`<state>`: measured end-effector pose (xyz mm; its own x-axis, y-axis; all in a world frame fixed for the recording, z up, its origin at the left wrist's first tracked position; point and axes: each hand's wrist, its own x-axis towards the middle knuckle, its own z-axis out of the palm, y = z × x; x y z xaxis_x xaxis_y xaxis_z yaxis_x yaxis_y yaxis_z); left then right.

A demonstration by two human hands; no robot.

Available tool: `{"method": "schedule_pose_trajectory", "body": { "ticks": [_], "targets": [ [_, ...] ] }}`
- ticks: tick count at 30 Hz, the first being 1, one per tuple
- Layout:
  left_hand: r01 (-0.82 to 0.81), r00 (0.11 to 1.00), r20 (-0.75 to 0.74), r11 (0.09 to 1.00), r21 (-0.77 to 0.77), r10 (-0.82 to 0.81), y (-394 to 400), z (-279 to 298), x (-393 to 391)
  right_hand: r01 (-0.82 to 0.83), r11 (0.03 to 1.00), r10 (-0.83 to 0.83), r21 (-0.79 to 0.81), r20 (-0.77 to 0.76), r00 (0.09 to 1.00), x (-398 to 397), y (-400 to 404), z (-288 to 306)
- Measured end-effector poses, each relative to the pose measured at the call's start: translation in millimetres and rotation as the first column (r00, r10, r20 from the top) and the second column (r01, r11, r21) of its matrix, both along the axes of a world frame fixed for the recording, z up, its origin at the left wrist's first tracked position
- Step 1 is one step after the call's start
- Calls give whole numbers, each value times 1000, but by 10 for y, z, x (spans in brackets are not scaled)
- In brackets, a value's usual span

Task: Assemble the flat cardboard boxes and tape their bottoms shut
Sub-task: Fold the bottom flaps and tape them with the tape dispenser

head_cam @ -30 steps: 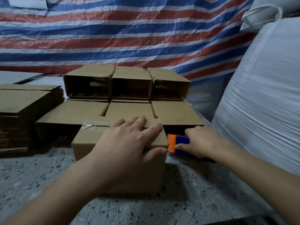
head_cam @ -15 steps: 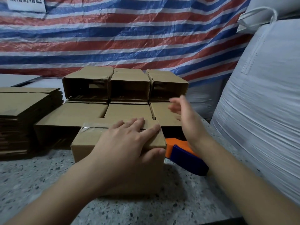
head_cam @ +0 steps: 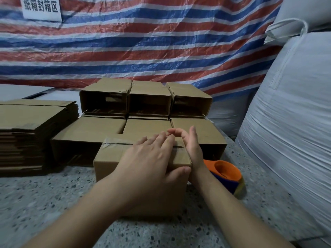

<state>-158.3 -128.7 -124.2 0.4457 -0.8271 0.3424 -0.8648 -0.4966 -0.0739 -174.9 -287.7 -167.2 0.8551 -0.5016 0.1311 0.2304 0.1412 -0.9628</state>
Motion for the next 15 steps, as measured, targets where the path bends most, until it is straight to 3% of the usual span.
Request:
{"method": "schedule_pose_trajectory", "body": {
  "ticks": [2, 4, 6, 8, 11, 13, 15],
  "targets": [
    [16, 998, -54, 999, -52, -19, 3, 35, -18, 103, 985, -105, -136, -5, 995, -42, -31, 20],
    [48, 991, -114, 977, -208, -73, 90, 99, -50, 231, 947, -230, -225, 31, 973, -123, -47, -13],
    [104, 990, -42, 886, -453, -137, 241, 111, -96, 308, 910, -295, -278, 89, 952, -257, -69, -147],
    [89, 995, 20, 739, -668, -102, 435, 4, -87, 302, 885, -270, -354, 137, 953, -418, -65, -341],
    [-198, 967, -253, 581, -790, -14, 725, -290, 42, 189, 889, -118, -417, 189, 975, -652, 48, -576],
    [-418, 840, -536, 531, -737, -83, 813, -484, 102, 65, 896, 25, -440, 195, 980, -721, 163, -660],
    [-486, 700, -671, 525, -699, -245, 821, -620, 115, 38, 889, 57, -457, 191, 980, -719, 273, -668]
  ]
}}
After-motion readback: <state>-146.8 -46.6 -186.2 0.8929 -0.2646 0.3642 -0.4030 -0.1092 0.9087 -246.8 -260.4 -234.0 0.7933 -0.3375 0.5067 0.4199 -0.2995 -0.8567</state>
